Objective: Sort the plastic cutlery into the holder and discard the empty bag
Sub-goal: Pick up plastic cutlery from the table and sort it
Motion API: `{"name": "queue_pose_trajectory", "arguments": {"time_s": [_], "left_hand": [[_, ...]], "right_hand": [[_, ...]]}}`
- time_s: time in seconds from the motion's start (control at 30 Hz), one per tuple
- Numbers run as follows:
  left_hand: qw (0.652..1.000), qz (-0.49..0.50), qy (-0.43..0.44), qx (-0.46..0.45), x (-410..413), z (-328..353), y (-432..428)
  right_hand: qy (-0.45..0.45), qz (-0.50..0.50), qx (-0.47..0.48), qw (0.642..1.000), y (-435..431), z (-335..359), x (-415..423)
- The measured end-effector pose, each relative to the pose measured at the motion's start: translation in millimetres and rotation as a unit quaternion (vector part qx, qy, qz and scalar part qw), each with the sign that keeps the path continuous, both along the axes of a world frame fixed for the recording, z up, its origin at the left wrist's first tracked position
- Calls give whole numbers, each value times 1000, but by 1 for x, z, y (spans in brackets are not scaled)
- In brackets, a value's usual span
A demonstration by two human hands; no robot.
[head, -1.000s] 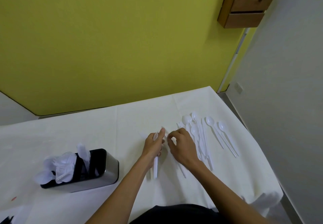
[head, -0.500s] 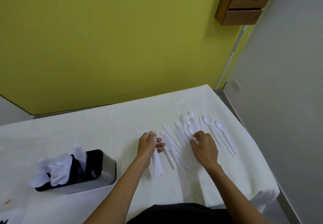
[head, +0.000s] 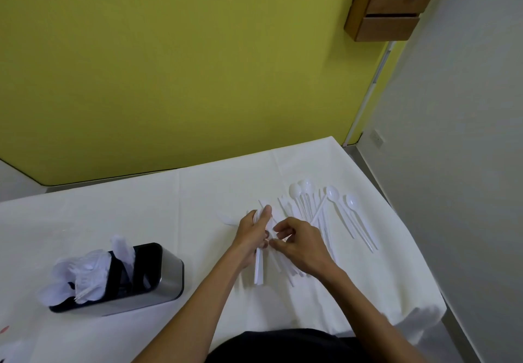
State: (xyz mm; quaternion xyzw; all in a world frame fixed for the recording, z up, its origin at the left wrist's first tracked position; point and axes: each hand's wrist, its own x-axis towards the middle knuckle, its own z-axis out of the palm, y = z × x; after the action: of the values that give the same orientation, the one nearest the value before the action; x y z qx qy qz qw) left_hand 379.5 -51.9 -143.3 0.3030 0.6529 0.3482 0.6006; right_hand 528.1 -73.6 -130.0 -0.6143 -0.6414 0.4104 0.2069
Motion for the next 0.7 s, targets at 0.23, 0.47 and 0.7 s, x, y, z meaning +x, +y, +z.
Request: {"name": "queue_pose_trajectory", "arguments": {"time_s": [0.23,0.47,0.7], "left_hand": [[999,31,-16,-16,-13,-11,-8],[994,62,-80,-29,-11,-5,-5],[996,80,-42,-18,-11,-7,0]], "right_hand": [[-85,-132,48,986,36,-27,26],[-293,-34,21,955,56,-29,16],[-227,-45,53,971,38,-10,20]]}}
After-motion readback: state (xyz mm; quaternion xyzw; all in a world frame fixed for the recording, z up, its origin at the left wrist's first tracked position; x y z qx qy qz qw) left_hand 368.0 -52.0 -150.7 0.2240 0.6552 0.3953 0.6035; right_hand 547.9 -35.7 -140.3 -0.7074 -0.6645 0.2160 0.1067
